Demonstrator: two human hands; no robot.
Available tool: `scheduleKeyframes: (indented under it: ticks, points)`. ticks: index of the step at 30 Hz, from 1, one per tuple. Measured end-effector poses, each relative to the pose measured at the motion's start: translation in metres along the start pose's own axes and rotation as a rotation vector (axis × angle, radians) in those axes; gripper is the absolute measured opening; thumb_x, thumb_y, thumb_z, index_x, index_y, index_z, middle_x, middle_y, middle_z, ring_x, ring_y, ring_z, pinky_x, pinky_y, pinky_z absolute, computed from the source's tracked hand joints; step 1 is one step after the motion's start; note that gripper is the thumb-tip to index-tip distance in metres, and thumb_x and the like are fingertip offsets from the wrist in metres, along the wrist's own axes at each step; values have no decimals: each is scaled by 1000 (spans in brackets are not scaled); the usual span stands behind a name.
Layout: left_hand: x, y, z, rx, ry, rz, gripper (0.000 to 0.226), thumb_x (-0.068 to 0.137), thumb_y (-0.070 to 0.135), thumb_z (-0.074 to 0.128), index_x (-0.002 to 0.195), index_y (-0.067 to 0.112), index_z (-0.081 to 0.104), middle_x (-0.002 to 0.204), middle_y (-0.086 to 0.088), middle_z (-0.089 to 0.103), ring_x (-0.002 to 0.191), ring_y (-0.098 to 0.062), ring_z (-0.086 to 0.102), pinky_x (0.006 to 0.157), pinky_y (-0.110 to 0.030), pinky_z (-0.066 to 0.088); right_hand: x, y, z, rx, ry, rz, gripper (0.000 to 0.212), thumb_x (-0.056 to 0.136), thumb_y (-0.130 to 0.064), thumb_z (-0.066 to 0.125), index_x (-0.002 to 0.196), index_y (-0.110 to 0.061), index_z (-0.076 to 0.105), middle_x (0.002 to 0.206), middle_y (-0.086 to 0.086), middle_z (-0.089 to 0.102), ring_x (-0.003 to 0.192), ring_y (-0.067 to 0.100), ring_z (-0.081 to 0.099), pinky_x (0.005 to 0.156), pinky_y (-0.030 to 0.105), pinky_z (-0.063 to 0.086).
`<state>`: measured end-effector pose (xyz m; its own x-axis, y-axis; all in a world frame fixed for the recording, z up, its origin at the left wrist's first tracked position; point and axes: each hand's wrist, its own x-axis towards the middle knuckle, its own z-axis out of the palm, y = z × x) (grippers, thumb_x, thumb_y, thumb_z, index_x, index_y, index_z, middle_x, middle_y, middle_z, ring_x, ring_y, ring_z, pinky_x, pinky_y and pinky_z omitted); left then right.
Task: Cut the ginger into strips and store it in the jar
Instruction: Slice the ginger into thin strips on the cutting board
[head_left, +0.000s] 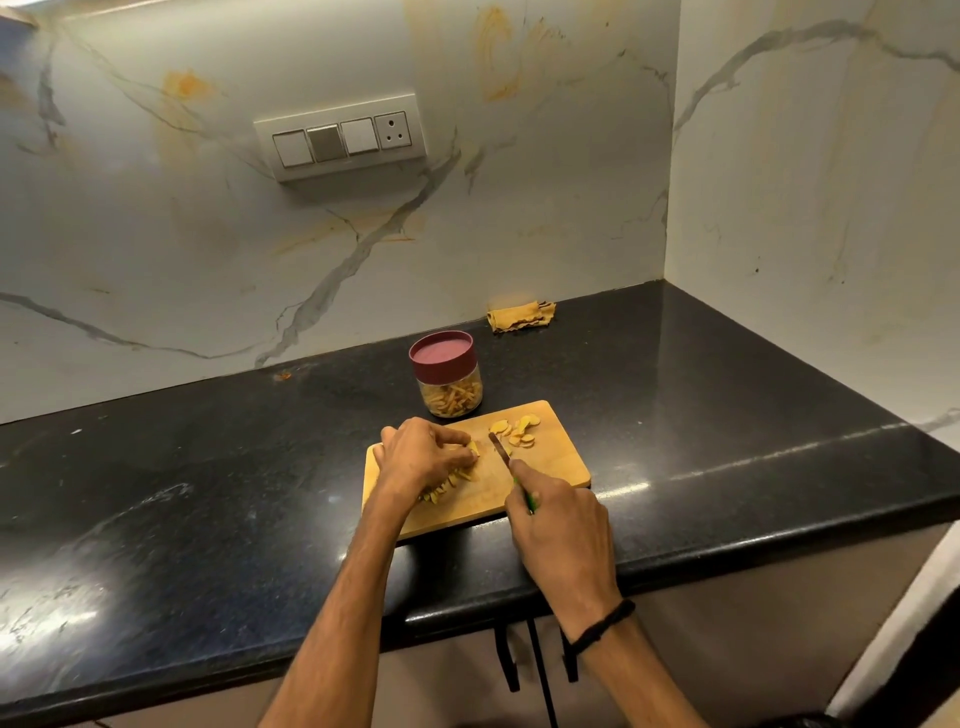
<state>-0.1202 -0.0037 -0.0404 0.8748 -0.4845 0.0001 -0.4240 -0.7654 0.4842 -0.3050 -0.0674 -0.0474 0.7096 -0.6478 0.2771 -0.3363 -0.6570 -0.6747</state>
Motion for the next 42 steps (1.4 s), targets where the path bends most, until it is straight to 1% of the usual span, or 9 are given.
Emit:
scheduleKeyframes:
  ticks: [7,11,15,21,26,30,35,39,42]
  points:
    - [-1,0,0,0,-1,4,30,85,43,76,115,36,74,121,3,65,106,-17,31,82,-35,27,5,-3,0,124,-57,64,37,100,-33,48,136,-35,52,76,-12,58,56,1,46,43,11,32]
    - [-1,0,-1,2,-3,4,30,86,42,75,115,36,74,121,3,64,106,-18,31,82,-36,27,4,2,-1,162,-70,109,35,98,-33,50,133,-34,56,95,-10,67,61,-1,47,45,8,33]
    - [0,1,-2,7,-11,4,29,86,43,75,115,36,74,121,3,64,106,-18,32,82,-36,27,-2,5,-5,187,-86,142,34,98,-34,51,131,-34,58,78,-18,56,60,0,49,43,9,33]
    - [0,1,-2,3,-17,-1,30,86,43,75,115,35,74,121,3,64,106,-19,33,82,-36,27,-6,9,-14,233,-53,171,33,96,-31,54,128,-30,62,73,-19,52,59,1,51,50,5,37]
    - [2,2,-3,-2,-20,-6,29,85,42,76,112,33,76,119,5,65,107,-19,33,83,-36,27,-6,8,-16,170,-46,138,34,98,-33,50,132,-33,58,83,-13,62,59,0,49,47,7,37]
    - [4,5,-5,32,-13,-10,26,84,41,78,108,34,77,118,4,64,106,-19,32,85,-37,26,-11,3,-9,6,-24,90,39,100,-38,44,140,-37,47,96,-9,67,63,3,43,44,10,27]
    - [5,6,-7,55,-19,3,23,85,41,77,107,34,77,116,3,64,106,-19,32,85,-37,27,-16,-3,-2,26,-84,9,39,101,-41,43,139,-38,46,90,-14,63,69,2,50,49,9,31]
    - [6,6,-8,48,-32,-7,24,84,41,77,107,33,77,115,3,64,106,-19,33,86,-38,29,-10,0,1,-17,-39,34,41,101,-40,41,142,-39,42,99,-11,65,73,2,46,57,9,30]
    - [6,7,-9,44,-42,-6,23,84,40,77,106,32,77,114,4,65,108,-20,33,85,-38,28,-16,-7,6,5,-100,-17,38,102,-41,41,140,-38,45,96,-12,64,75,2,49,57,8,31]
